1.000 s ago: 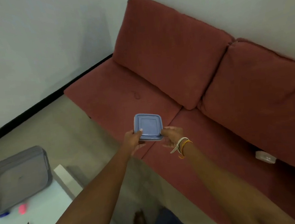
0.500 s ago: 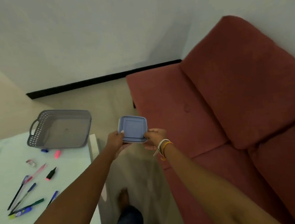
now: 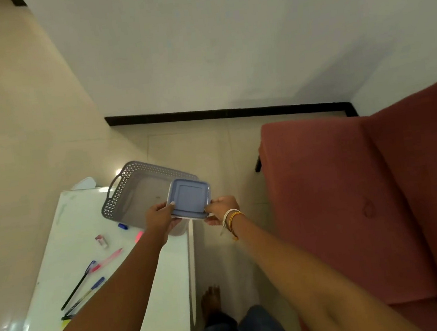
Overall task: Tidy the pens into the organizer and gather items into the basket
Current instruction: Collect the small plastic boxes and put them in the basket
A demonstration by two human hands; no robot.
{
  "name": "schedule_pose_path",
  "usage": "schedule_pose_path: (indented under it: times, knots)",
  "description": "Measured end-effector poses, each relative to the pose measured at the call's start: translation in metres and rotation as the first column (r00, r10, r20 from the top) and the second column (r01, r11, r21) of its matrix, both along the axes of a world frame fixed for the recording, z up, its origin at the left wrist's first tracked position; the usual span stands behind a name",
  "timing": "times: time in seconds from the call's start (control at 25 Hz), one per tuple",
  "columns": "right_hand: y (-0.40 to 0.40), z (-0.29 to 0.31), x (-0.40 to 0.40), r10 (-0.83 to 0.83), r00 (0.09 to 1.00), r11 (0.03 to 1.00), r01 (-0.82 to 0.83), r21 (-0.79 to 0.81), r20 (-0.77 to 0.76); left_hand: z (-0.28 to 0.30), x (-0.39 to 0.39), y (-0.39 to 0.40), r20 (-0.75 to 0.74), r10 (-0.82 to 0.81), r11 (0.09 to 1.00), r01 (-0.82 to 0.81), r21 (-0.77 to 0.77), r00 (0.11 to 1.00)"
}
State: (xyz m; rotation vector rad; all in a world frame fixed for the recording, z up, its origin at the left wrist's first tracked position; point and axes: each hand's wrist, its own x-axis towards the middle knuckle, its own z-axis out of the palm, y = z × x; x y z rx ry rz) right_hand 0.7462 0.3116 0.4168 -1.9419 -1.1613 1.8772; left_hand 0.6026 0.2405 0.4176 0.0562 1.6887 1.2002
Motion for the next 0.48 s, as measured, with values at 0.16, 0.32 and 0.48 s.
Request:
schedule_pose_path:
  times: [0.16, 0.32, 0.48]
  knots:
    - [0.037, -0.037, -0.049, 0.035, 0.995, 0.999, -0.035, -0.002, 0.095, -0.038, -0.039, 0.034, 0.005, 0.055, 0.996, -0.055, -0.064, 0.998]
    - [0.069, -0.099, -0.09, 0.119, 0.97, 0.992, -0.125, 0.015, 0.211, -0.1, -0.071, 0.068, -0.045, 0.073, 0.992, -0.077, -0.097, 0.996]
    - [0.093, -0.183, -0.118, 0.205, 0.919, 0.975, -0.221, 0.012, 0.336, -0.163, -0.086, 0.091, -0.13, 0.099, 0.986, -0.115, -0.119, 0.987]
